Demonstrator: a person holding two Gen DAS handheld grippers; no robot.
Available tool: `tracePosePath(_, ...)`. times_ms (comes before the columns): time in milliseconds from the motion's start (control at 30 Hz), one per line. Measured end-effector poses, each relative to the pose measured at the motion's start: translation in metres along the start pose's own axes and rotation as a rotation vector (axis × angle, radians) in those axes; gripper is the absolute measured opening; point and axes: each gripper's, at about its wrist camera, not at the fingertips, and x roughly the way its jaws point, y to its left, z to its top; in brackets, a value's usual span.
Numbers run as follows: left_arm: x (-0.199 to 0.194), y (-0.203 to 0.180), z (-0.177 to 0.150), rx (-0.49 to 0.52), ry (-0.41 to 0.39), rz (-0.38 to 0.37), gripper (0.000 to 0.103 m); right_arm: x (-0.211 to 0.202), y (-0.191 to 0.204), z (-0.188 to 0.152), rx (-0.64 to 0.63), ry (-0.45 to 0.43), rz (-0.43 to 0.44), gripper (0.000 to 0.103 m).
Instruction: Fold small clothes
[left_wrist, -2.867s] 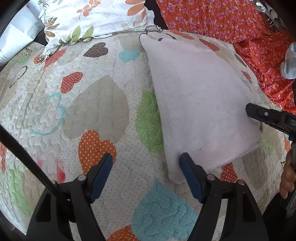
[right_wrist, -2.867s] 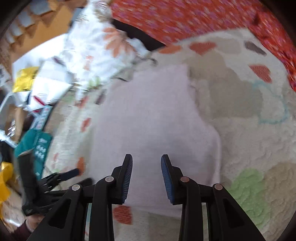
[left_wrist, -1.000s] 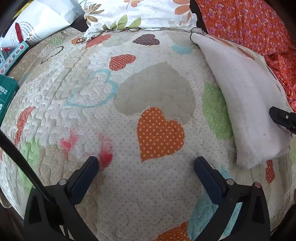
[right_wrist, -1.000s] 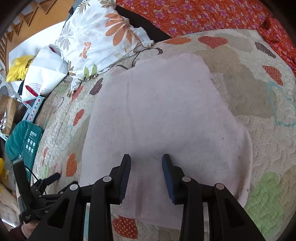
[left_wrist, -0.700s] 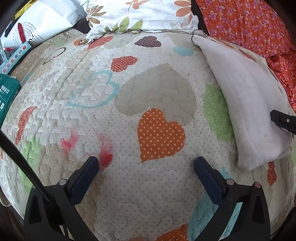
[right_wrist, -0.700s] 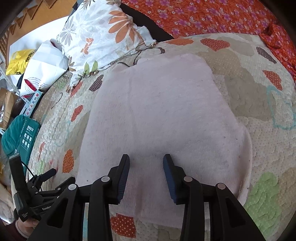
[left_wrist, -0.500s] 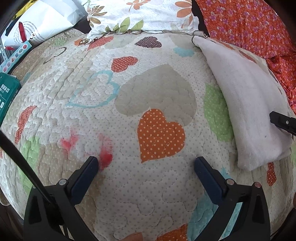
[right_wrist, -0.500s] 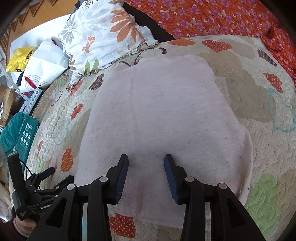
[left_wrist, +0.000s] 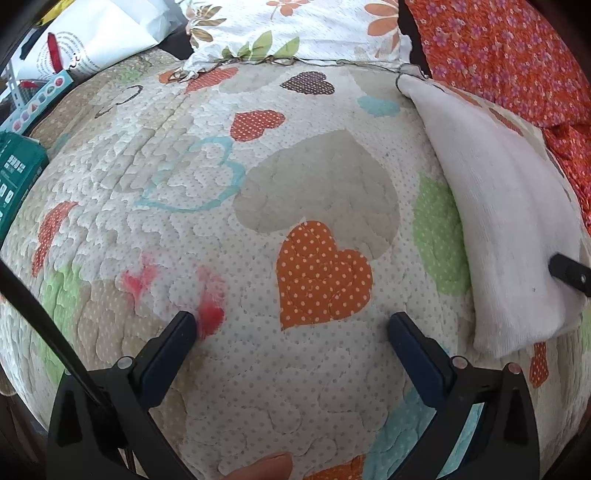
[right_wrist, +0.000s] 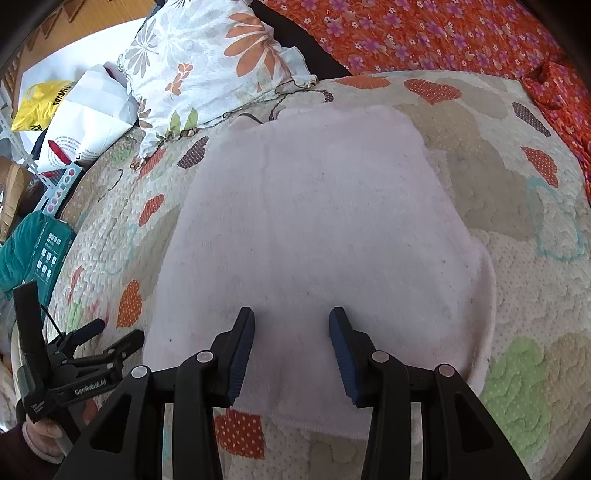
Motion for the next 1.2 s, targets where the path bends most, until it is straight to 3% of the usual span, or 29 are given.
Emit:
tracePosePath(300, -0.010, -0.011, 0.008, 0.030, -0.014, 0.077, 0.103, -0.017, -0.010, -0.011, 0.002, 0.038, -0.052, 0.045)
tracePosePath(567, -0.046, -0.026, 0.023, 0.031, -0.098, 0.016, 0.103, -0.041, -0.027, -0.002, 0.086, -0.069, -0.073, 0.048)
tracePosePath(633, -0.052, -0.027, 0.025, 0.041, -0.110, 0.014, 0.103, -0.044, -0.032, 0.004, 0.129, -0.112, -0.003, 0.048)
tracePosePath(800, -0.059, -0.015, 0.032, 0.005, -0.140, -0.008, 0.103, -0.029, -0.031, 0.040, 0.288, -0.178, 0.402, 0.048)
tracePosePath(967, -0.054, 0.005, 0.033, -0.045, -0.120, -0.005, 0.103, 0.029, -0.005, 0.054, 0.298, -0.038, 0.606, 0.048)
tracePosePath(1033, -0.053, 0.013, 0.035, -0.071, -0.115, -0.006, 0.103, 0.051, 0.000, 0.043, 0.311, 0.034, 0.629, 0.048)
tracePosePath(1133, -0.055, 0.022, 0.039, -0.099, -0.123, -0.005, 0.103, 0.057, -0.002, 0.030, 0.363, 0.071, 0.709, 0.048)
tracePosePath(1200, -0.058, 0.025, 0.042, -0.116, -0.129, -0.013, 0.103, 0.058, -0.002, 0.018, 0.401, 0.152, 0.817, 0.048)
